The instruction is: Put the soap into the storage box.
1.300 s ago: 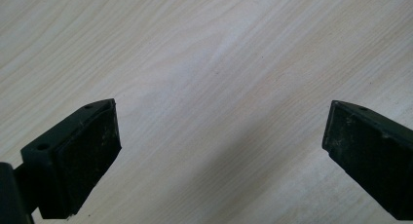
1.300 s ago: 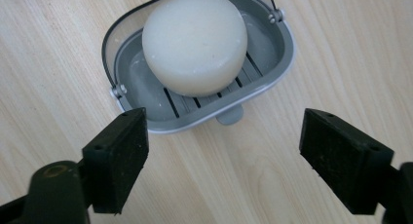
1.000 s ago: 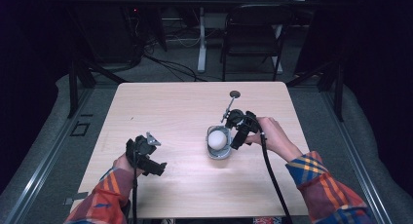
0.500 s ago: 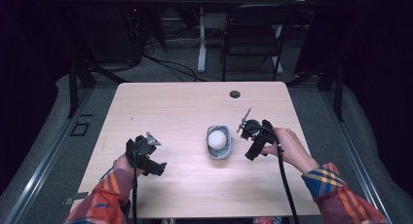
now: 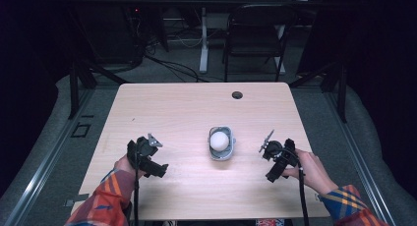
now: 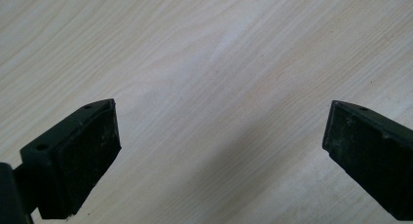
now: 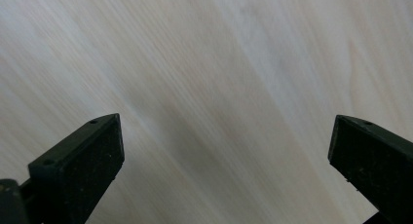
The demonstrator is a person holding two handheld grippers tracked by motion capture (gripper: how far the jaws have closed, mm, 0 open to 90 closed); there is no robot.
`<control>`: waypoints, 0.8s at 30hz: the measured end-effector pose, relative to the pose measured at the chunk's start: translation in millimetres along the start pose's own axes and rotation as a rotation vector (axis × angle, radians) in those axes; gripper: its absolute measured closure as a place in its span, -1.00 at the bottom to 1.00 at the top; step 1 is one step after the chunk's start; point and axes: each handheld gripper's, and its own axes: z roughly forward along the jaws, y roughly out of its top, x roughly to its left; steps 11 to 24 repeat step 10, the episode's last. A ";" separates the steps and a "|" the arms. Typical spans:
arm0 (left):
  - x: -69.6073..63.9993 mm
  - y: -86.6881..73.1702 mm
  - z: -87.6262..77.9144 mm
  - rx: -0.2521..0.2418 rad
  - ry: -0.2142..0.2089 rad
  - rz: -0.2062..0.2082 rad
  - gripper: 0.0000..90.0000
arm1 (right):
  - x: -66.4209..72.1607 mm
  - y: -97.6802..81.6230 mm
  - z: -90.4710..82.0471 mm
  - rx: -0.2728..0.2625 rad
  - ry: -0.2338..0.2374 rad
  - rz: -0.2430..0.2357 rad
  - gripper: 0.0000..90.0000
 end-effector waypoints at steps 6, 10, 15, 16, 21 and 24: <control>-0.6 0.3 -0.1 -0.003 0.000 0.006 -0.99 | -0.9 -19.4 10.2 0.033 -0.021 0.031 -1.00; -0.9 0.6 0.2 -0.003 -0.003 0.006 -0.99 | -1.8 -22.8 12.0 0.030 -0.023 0.045 -1.00; -0.9 0.6 0.2 -0.003 -0.003 0.006 -0.99 | -1.8 -22.8 12.0 0.030 -0.023 0.045 -1.00; -0.9 0.6 0.2 -0.003 -0.003 0.006 -0.99 | -1.8 -22.8 12.0 0.030 -0.023 0.045 -1.00; -0.9 0.6 0.2 -0.003 -0.003 0.006 -0.99 | -1.8 -22.8 12.0 0.030 -0.023 0.045 -1.00; -0.9 0.6 0.2 -0.003 -0.003 0.006 -0.99 | -1.8 -22.8 12.0 0.030 -0.023 0.045 -1.00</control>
